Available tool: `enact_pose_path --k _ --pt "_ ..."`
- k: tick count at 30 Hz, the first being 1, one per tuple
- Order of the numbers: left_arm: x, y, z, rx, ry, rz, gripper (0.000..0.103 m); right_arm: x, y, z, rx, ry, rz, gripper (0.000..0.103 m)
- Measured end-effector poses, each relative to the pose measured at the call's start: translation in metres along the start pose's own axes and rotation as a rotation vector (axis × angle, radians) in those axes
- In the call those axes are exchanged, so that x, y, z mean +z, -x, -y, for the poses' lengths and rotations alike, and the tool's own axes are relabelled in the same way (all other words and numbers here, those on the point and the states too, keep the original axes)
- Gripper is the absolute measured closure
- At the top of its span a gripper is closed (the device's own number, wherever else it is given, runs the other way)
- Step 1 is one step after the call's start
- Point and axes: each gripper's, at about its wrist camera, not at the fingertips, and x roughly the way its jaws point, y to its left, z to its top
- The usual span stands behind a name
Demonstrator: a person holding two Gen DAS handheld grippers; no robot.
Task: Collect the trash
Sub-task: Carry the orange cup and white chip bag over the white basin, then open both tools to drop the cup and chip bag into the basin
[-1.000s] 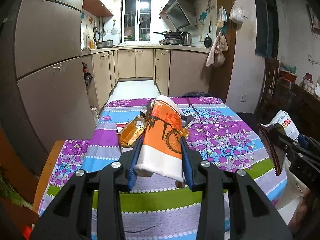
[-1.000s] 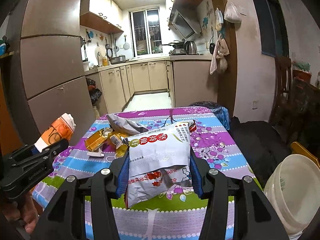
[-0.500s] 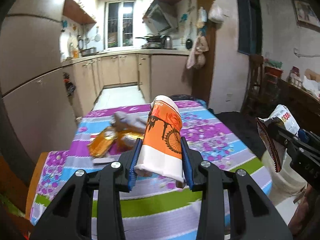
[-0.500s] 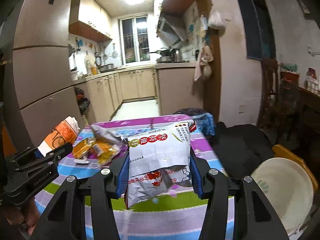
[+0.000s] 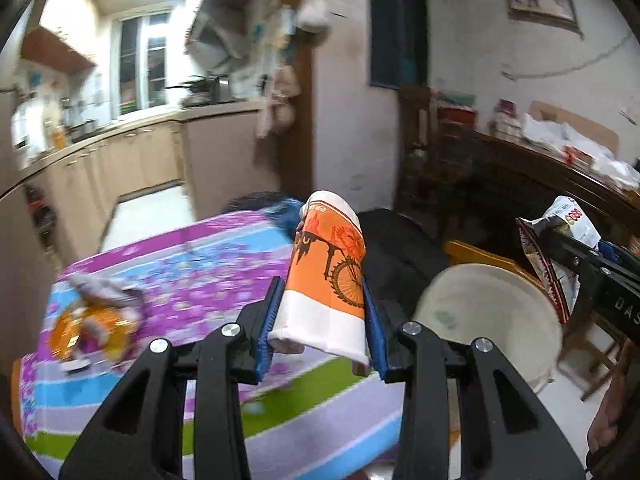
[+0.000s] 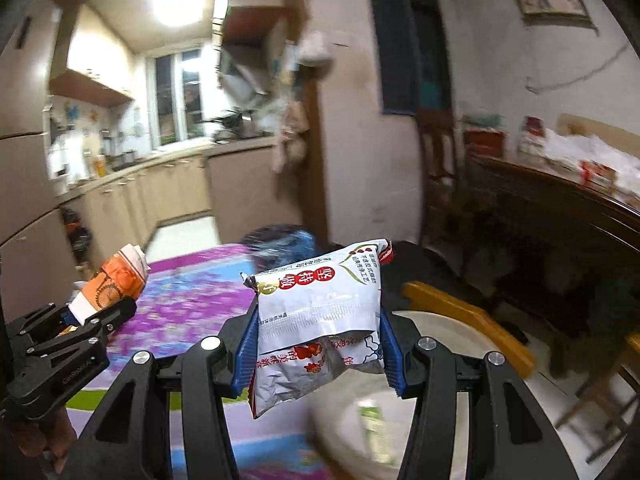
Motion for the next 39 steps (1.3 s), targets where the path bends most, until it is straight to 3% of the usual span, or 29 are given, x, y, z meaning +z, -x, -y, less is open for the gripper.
enact_pose_path --k 4,9,15,22,39 --pt "0.009 -0.028 0.044 -0.1 -0.041 -0.06 0.067 -0.001 -0.016 0.055 -0.068 -0.063 -0.08 0.051" --pt "0.01 -0.074 0.087 -0.241 -0.092 -0.214 0.067 -0.012 -0.06 0.112 -0.092 -0.138 -0.245 0.051" --pt "-0.004 -0.126 0.124 -0.359 -0.136 -0.395 0.067 -0.032 -0.104 0.145 -0.086 -0.194 -0.373 0.051" --pt "-0.012 -0.15 0.141 -0.362 -0.149 -0.46 0.067 -0.06 -0.119 0.153 -0.088 -0.219 -0.41 0.051" --pt "-0.016 -0.164 0.145 -0.336 -0.152 -0.488 0.061 -0.061 -0.125 0.139 -0.089 -0.224 -0.414 0.048"
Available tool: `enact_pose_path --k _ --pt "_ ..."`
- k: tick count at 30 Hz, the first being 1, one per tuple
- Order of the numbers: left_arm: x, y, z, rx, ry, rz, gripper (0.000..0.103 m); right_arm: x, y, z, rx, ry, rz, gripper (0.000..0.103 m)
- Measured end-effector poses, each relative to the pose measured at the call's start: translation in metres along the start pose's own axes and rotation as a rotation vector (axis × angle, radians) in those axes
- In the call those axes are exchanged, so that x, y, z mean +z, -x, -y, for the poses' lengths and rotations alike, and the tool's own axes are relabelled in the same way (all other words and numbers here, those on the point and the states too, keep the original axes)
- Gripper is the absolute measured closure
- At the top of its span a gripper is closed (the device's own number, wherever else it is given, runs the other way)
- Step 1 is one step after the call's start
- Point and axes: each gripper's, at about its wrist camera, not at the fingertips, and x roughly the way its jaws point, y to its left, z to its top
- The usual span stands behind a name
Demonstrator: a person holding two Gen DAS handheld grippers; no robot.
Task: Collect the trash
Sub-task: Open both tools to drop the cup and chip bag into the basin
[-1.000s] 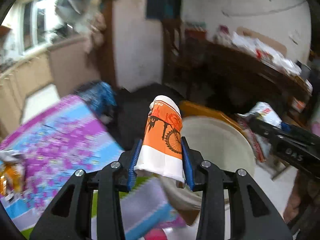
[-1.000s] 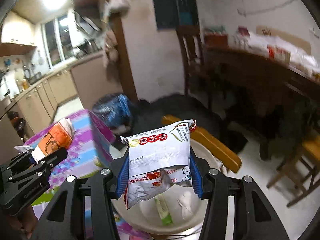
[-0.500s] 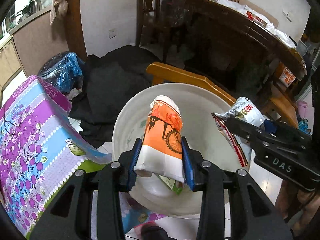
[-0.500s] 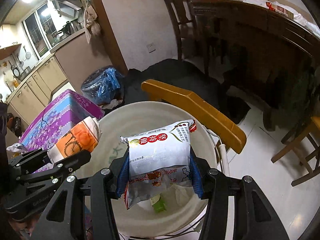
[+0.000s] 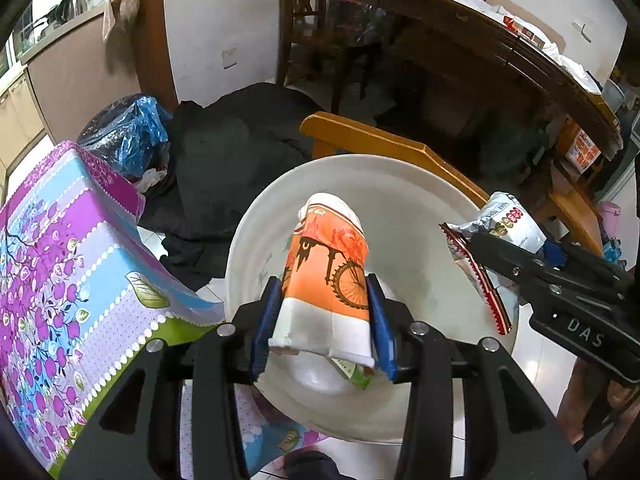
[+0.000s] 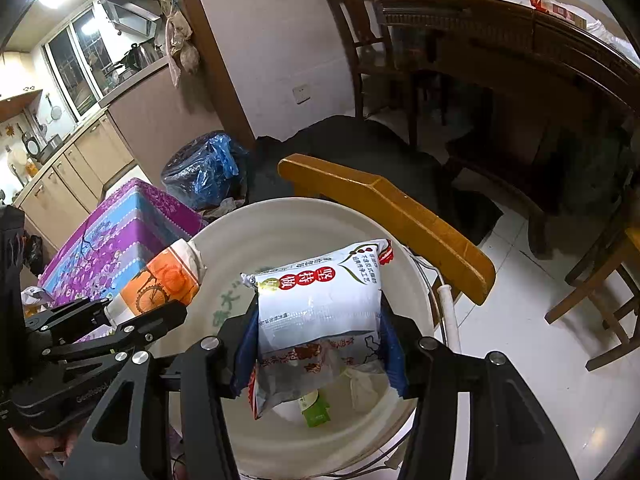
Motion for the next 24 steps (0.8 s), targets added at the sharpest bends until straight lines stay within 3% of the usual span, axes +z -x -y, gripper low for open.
enact_pose_path --k 5,15,20,24 --pt "0.0 -0.003 -0.006 0.011 0.018 0.0 0.05 -0.002 -0.002 0.005 -0.003 -0.016 0.006 0.04" --pt "-0.003 -0.002 -0.009 0.021 0.026 0.004 0.049 -0.008 0.004 0.009 0.008 -0.024 0.032 0.039" --pt "-0.013 0.016 -0.015 0.04 0.019 0.039 0.049 -0.013 0.031 -0.017 0.039 0.054 0.124 0.039" --pt "-0.029 0.037 -0.041 0.072 0.045 0.068 0.049 -0.021 0.051 -0.059 0.086 0.134 0.188 0.038"
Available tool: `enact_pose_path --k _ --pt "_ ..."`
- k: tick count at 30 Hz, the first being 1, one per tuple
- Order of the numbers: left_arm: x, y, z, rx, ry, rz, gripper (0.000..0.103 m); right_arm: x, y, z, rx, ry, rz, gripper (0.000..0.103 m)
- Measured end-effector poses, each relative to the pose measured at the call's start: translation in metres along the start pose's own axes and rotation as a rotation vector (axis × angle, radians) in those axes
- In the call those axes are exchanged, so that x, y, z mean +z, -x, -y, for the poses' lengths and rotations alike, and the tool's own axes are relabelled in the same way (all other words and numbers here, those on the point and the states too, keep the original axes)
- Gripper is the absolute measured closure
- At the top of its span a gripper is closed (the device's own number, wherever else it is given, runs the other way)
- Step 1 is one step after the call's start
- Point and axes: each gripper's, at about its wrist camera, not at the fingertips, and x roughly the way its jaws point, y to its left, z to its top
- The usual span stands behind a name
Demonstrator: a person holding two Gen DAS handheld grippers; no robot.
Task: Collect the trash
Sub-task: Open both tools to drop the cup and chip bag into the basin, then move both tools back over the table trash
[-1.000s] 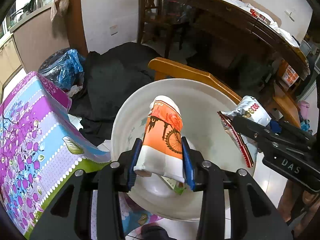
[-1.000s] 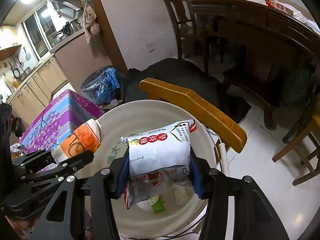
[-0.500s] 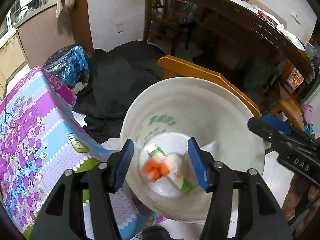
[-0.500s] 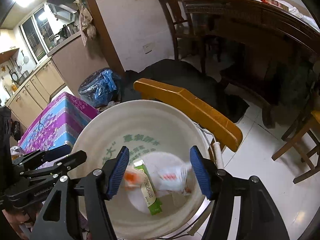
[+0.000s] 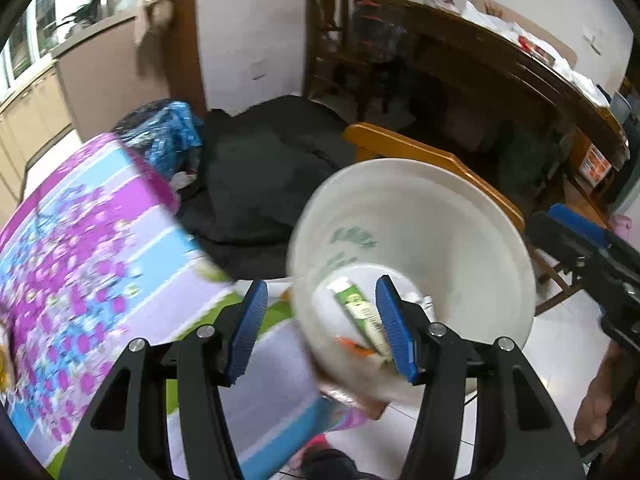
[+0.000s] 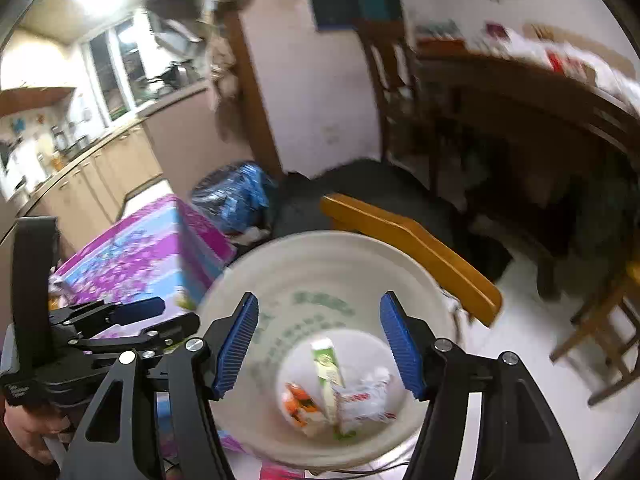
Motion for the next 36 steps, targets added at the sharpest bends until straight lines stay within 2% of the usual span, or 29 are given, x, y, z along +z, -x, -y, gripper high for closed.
enact_pose_path --k 7,12,15,20,23,25,30,36 --pt "-0.029 0.039 -0.065 0.075 0.072 0.034 0.049 -0.004 0.015 -0.079 0.118 0.085 0.042 0.037" --pt "-0.058 0.079 -0.122 0.118 0.123 0.062 0.046 -0.012 0.017 -0.135 0.208 0.156 0.024 0.033" --pt "-0.082 0.114 -0.179 0.196 0.184 0.098 0.038 -0.017 0.014 -0.16 0.255 0.186 0.002 0.03" --pt "-0.127 0.177 -0.317 0.384 0.383 0.139 0.028 -0.03 0.001 -0.199 0.327 0.224 -0.051 0.029" --pt "-0.149 0.195 -0.376 0.415 0.443 0.127 0.022 -0.036 -0.012 -0.221 0.361 0.263 -0.082 0.029" --pt "-0.157 0.196 -0.402 0.413 0.459 0.107 0.022 -0.041 -0.02 -0.238 0.381 0.302 -0.101 0.029" --pt "-0.161 0.183 -0.425 0.316 0.454 0.076 0.022 -0.042 -0.039 -0.302 0.44 0.508 -0.131 0.029" --pt "-0.16 0.157 -0.443 0.328 0.458 0.027 0.023 -0.015 -0.056 -0.378 0.562 0.683 -0.143 0.029"
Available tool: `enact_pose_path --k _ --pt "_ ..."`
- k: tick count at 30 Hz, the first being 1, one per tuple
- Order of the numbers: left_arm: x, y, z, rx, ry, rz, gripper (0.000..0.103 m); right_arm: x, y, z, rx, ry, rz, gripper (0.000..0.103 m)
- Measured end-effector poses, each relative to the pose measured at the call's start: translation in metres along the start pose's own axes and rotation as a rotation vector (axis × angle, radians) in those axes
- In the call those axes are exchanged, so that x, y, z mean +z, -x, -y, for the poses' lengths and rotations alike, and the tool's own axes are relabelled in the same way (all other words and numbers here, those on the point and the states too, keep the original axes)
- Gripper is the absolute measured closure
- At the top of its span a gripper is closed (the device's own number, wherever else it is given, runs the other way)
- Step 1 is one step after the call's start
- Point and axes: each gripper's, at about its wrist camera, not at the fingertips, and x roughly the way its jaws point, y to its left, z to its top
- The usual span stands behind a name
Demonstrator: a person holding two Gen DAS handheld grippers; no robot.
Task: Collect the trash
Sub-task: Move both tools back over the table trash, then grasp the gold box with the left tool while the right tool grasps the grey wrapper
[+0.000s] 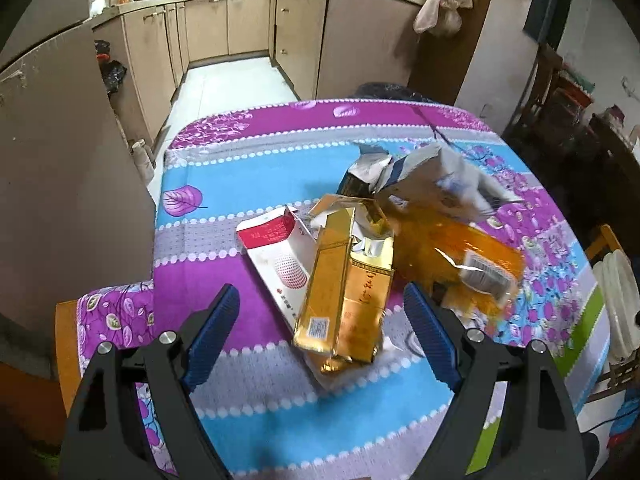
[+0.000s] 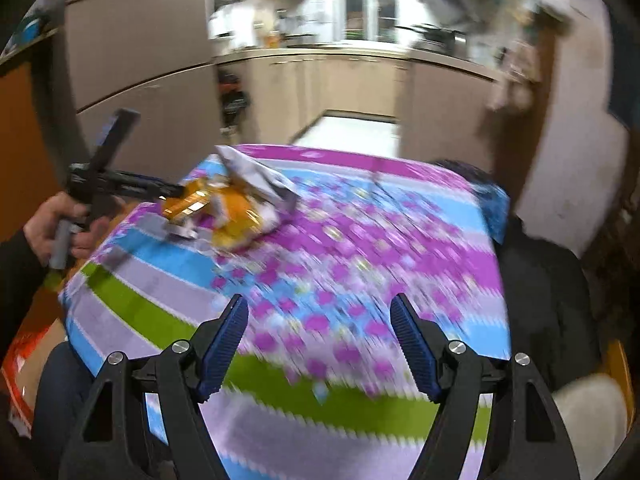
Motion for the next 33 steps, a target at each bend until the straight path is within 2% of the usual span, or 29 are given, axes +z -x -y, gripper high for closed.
enact_pose_path --k 1,3,5,7,11,15,22,24,25,27,28,33 --pt "0.001 -0.002 0.002 0.004 -0.009 0.001 0.023 0.015 -0.008 -0.003 0.019 0.025 -0.004 0.029" --pt "0.002 -0.004 0.005 0.01 -0.025 0.002 0.031 0.041 -0.024 -0.008 0.055 0.068 -0.02 0.03" --pt "0.001 -0.008 0.005 0.009 -0.024 -0.014 0.051 0.067 -0.041 -0.016 0.077 0.114 -0.037 0.03" --pt "-0.001 -0.011 0.004 0.015 -0.027 -0.025 0.063 0.09 -0.059 -0.027 0.1 0.167 -0.06 0.03" --pt "-0.005 -0.009 0.008 0.006 -0.047 -0.01 0.077 0.13 -0.11 -0.059 0.126 0.323 -0.165 0.03" --pt "-0.004 -0.011 0.008 -0.01 -0.044 -0.018 0.078 0.156 -0.162 -0.073 0.139 0.382 -0.266 0.03" --pt "-0.003 -0.011 0.001 -0.058 -0.03 -0.031 0.078 0.17 -0.218 -0.08 0.162 0.396 -0.374 0.03" --pt "-0.002 -0.012 0.001 -0.058 -0.032 -0.032 0.078 0.164 -0.227 -0.084 0.162 0.404 -0.389 0.036" --pt "-0.001 -0.012 0.002 -0.056 -0.033 -0.031 0.078 0.163 -0.228 -0.084 0.176 0.396 -0.393 0.05" --pt "0.0 -0.012 0.002 -0.051 -0.028 -0.028 0.078 0.162 -0.229 -0.086 0.172 0.389 -0.381 0.058" --pt "0.0 -0.012 0.003 -0.041 -0.027 -0.022 0.082 0.161 -0.227 -0.086 0.172 0.384 -0.376 0.059" --pt "-0.005 -0.007 0.008 -0.005 -0.008 0.022 0.082 0.16 -0.193 -0.074 0.185 0.29 -0.244 0.065"
